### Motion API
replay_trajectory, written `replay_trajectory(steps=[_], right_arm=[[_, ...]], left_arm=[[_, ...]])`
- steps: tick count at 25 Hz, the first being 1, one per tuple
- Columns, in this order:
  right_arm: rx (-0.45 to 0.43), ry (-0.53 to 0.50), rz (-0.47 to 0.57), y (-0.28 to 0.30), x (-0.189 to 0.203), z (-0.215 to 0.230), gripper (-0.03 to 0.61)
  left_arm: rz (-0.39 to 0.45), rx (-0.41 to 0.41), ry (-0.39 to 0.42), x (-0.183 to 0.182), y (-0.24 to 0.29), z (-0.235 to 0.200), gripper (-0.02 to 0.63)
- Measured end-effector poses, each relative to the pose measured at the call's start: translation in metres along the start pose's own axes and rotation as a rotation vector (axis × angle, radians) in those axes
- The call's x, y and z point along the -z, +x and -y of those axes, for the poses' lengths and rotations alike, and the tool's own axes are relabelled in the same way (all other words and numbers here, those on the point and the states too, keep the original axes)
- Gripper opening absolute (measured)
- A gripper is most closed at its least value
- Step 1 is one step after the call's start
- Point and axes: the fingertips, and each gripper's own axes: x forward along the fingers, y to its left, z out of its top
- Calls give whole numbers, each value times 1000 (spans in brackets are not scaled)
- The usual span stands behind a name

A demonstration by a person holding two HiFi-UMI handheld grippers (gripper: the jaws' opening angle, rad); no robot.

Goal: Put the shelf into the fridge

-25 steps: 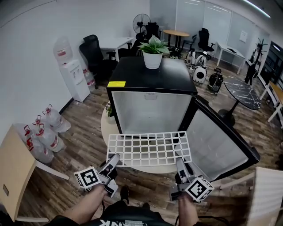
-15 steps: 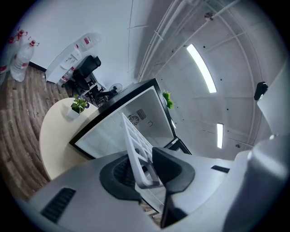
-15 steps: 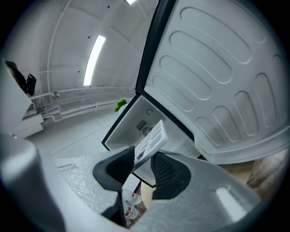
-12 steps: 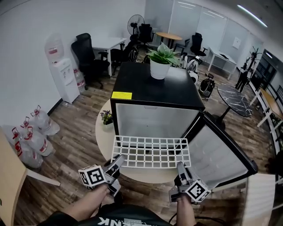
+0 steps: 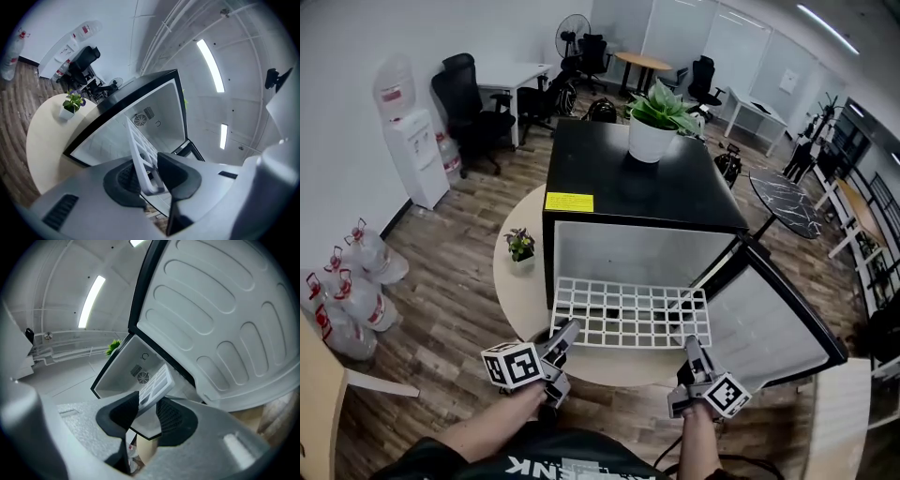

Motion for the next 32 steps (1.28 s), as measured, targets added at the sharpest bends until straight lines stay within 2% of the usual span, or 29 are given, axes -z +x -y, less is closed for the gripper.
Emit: replay_trajectory(steps=[3,9,14,20,23,27,32], right_arm=[[-24,19,0,9,5,-3,115],[-8,60,4,12,1,0,115],[-12,50,-13,22,-5,9,115],[-17,98,-31,35,-4,17,115],[66,5,-77,32,-9,33,112],[215,-180,-139,25,-18,60,112],[188,-200,-146,38,-22,57,110]], left_arm=[[-16,27,15,-8,1,-4,87],[-50,13,-15,-2,8,-7,87],[-31,2,-40,-3,19,-12,87],[-13,-34,-80,-6,25,-20,86],[12,-52,-124,-6,29,-25,82],[28,-61,-115,-11,31,-28,81],[46,-52,-123,-10,31,-31,80]])
